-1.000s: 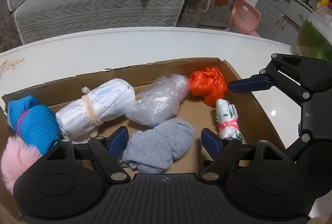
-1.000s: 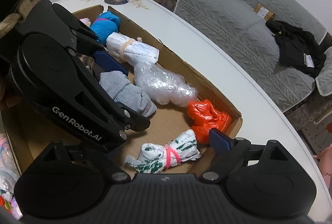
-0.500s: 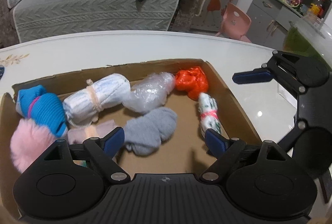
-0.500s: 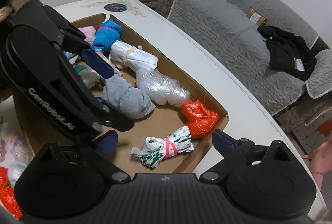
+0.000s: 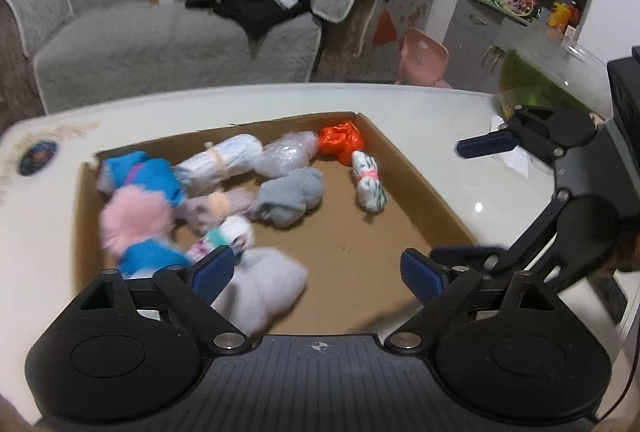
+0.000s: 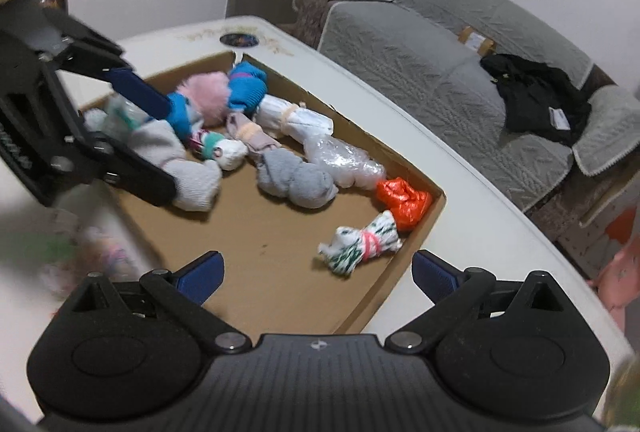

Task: Organize objects
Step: 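Move both tools back toward the remaining pile beside the tray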

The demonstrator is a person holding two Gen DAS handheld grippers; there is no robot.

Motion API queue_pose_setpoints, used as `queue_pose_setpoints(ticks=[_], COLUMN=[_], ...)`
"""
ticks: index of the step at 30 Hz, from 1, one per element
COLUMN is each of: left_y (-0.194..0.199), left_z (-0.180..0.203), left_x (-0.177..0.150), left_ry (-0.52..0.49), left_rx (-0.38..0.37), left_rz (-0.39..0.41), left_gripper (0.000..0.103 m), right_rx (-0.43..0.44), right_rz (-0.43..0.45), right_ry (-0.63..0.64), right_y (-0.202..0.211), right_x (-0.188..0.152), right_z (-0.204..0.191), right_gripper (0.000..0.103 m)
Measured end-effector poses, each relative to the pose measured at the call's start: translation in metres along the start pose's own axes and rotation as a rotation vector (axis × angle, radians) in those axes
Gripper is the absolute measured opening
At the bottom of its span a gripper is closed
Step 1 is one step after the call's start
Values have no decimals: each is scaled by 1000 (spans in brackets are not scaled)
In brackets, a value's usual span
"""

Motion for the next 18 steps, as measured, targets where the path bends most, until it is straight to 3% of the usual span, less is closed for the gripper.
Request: queue_pose_setpoints(ticks=[9, 14, 18], left_y=[57, 63, 49], left_z=[15, 31, 42], left_x=[-79, -124, -142], left_ry=[-71, -122, -170], left_rx=[118, 175, 200], left_rz=[124, 175, 156], left_gripper=[101, 103, 103], right_rx=[5, 15, 44], right_rz=[57, 93, 98], right_ry=[-193, -344, -444], right_y=[42, 47, 40], right_x=[-45, -70, -78], right_z=[-38, -64, -84], right_gripper=[102, 102, 102])
Point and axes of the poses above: each gripper's, at about its wrist camera, not at the fingertips, and y roughly against the way its jaws point, z to its right, x to its top, the point moved 6 cm from there along -y, roughly the way its jaws point, and after that the axes turned 4 degrees about -y, right-handed, at the moved point
